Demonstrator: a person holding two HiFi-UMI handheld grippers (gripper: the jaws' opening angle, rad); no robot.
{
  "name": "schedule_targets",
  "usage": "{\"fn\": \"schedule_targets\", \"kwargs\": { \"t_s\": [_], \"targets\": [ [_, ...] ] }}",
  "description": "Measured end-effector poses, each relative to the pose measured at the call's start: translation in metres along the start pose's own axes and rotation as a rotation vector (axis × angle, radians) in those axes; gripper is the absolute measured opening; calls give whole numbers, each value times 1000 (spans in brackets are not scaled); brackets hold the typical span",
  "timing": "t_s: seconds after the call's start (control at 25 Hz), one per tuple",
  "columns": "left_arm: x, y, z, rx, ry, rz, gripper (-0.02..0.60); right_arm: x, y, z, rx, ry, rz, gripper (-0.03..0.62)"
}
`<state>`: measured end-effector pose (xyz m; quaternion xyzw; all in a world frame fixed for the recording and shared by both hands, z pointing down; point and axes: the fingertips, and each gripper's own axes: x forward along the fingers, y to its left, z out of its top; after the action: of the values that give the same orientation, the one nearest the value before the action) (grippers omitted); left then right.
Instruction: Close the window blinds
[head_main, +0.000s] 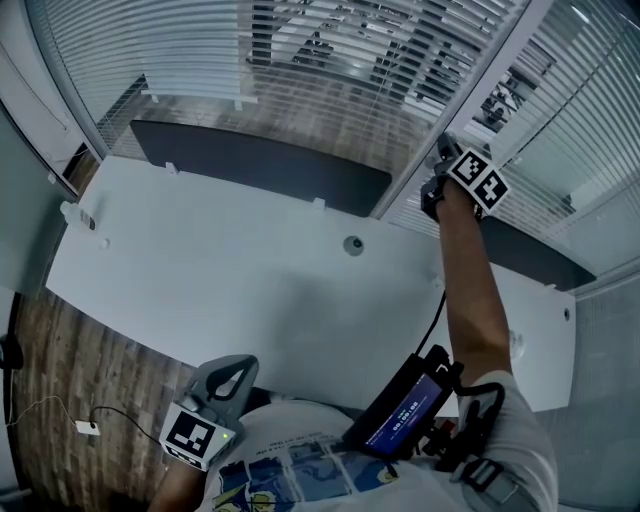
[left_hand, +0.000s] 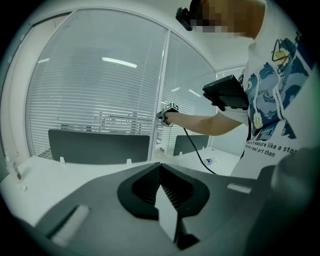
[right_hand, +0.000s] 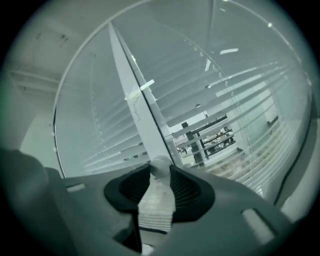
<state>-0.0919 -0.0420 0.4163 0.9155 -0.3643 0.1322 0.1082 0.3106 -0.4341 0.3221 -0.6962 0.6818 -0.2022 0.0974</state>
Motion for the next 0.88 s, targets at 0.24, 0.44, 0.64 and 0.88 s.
{"fn": "schedule_targets", "kwargs": {
  "t_s": [0.24,0.44,0.64,0.88],
  "targets": [
    [-1,-1,1,1,-6,-10,6,-3,2,0,-428,75,-121,126],
    [3,0,4,-17,4,-17,6,0,3,-4,-756,118,-188,126],
    [5,1,1,-6,-1,-23,6,1,8,-9,-1048,151,-219,124],
    [7,0,2,-21,3,-30,6,4,6,-13,-1320,190,-271,124]
  ]
}}
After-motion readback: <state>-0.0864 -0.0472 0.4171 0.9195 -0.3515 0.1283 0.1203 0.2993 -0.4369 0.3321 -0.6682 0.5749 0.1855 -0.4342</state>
